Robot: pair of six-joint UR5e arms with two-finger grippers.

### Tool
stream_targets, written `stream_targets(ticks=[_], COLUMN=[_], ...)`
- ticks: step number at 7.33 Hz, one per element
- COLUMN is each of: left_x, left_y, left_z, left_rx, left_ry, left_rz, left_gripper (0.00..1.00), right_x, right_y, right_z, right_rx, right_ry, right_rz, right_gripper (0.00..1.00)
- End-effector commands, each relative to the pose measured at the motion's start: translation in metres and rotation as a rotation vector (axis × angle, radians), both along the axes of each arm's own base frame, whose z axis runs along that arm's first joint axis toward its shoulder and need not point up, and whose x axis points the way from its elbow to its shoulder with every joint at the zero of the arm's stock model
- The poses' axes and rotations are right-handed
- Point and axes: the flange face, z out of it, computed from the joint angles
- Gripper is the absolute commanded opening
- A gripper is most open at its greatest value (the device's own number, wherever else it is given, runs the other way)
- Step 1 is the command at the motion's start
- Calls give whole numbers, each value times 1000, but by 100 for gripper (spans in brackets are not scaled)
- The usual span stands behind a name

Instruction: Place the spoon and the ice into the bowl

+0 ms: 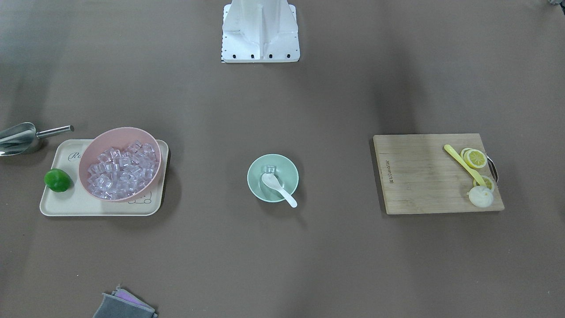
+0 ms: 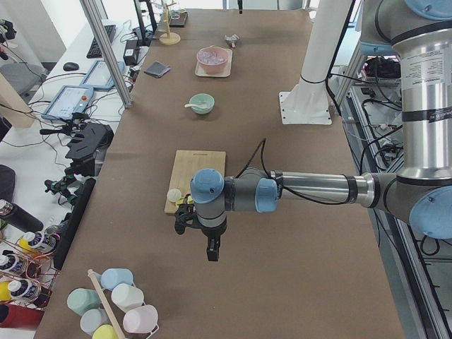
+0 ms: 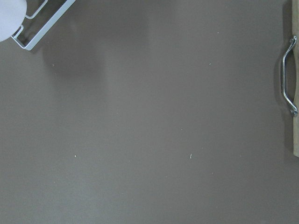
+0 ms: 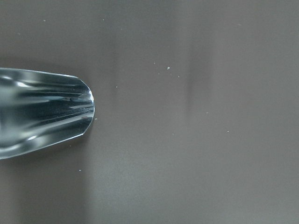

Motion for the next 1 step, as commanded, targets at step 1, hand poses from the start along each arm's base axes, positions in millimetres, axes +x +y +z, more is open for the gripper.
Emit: stream_targets(ticks=[1], left_x=[0], left_y=[2], left_z=[1], left_rx=[-3], left_ry=[0], left_rz=[0], left_gripper=[100], right_x=[0], right_y=[0], right_z=[-1], right_rx=[1], right_ry=[-3], right_rz=[0], right_gripper=[100])
